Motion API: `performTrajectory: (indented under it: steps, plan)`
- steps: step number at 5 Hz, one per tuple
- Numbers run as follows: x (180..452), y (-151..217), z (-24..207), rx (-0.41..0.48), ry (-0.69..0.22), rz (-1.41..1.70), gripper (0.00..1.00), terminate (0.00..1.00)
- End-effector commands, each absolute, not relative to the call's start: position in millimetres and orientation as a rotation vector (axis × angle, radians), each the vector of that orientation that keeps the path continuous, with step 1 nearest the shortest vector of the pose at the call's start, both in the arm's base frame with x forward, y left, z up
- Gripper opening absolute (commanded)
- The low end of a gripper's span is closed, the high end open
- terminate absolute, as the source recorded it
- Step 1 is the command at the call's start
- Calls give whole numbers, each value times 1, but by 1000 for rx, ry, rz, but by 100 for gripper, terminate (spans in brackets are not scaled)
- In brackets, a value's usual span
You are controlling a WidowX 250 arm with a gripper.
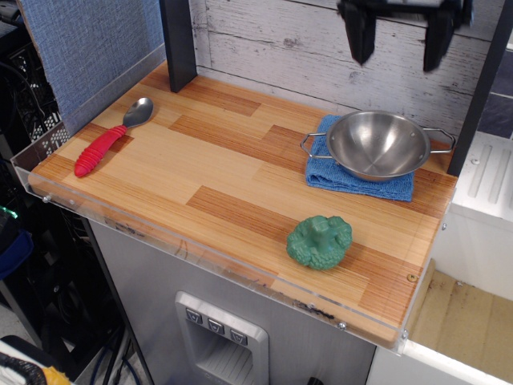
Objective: Place the bowl on the blue cloth.
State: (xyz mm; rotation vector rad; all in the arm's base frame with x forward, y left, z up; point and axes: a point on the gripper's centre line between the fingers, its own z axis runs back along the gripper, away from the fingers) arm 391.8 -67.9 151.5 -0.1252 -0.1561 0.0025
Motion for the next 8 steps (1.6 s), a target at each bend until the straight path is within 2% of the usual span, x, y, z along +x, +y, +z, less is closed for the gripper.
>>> performTrajectory:
  steps: [1, 2, 3, 4, 8]
  plan:
    - [355, -42, 211, -63, -219, 71, 100, 0]
    - [344, -28, 213, 39, -150, 103, 100, 0]
    - [344, -22, 202, 57, -94, 70, 100, 0]
    - [345, -21, 196, 26, -75, 51, 100, 0]
    - [345, -21, 196, 26, -75, 51, 100, 0]
